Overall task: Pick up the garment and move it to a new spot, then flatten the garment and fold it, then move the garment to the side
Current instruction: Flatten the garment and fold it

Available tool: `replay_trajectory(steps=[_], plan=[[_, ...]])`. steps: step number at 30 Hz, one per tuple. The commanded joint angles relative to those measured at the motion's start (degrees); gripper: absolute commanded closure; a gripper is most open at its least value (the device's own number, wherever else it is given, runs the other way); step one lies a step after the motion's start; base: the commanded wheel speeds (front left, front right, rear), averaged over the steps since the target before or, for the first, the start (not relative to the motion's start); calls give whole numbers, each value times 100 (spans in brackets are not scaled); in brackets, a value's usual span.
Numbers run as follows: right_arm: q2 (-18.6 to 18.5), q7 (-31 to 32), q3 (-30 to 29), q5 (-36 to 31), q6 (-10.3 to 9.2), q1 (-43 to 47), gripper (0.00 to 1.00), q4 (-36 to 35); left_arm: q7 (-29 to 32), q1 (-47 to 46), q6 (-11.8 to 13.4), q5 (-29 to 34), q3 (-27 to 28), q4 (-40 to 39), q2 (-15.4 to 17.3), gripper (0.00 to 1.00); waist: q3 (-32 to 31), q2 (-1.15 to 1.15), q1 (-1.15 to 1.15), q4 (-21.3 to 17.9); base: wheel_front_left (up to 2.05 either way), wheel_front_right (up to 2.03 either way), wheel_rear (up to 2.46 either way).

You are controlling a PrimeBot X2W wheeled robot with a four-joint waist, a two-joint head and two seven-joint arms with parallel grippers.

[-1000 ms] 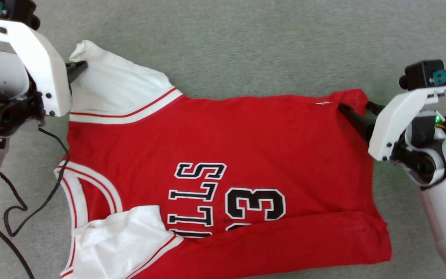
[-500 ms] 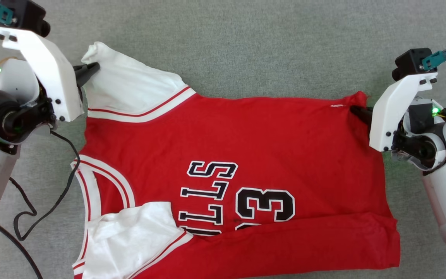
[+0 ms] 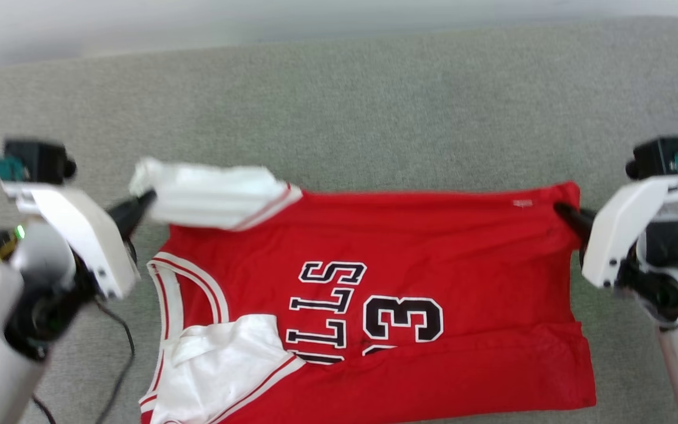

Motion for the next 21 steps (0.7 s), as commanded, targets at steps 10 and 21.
replay_trajectory(steps=[10, 21], plan=[[190, -288, -427, 35, -2, 1531, 100, -245, -627, 2046, 557, -164, -109, -778, -37, 100, -560, 0, 0, 194, 0, 0, 0], [402, -441, -618, 12, -2, 2628, 0, -351, -900, 3056, 681, -280, -421, -690, -385, 45, -793, 0, 0, 207, 0, 0, 0]])
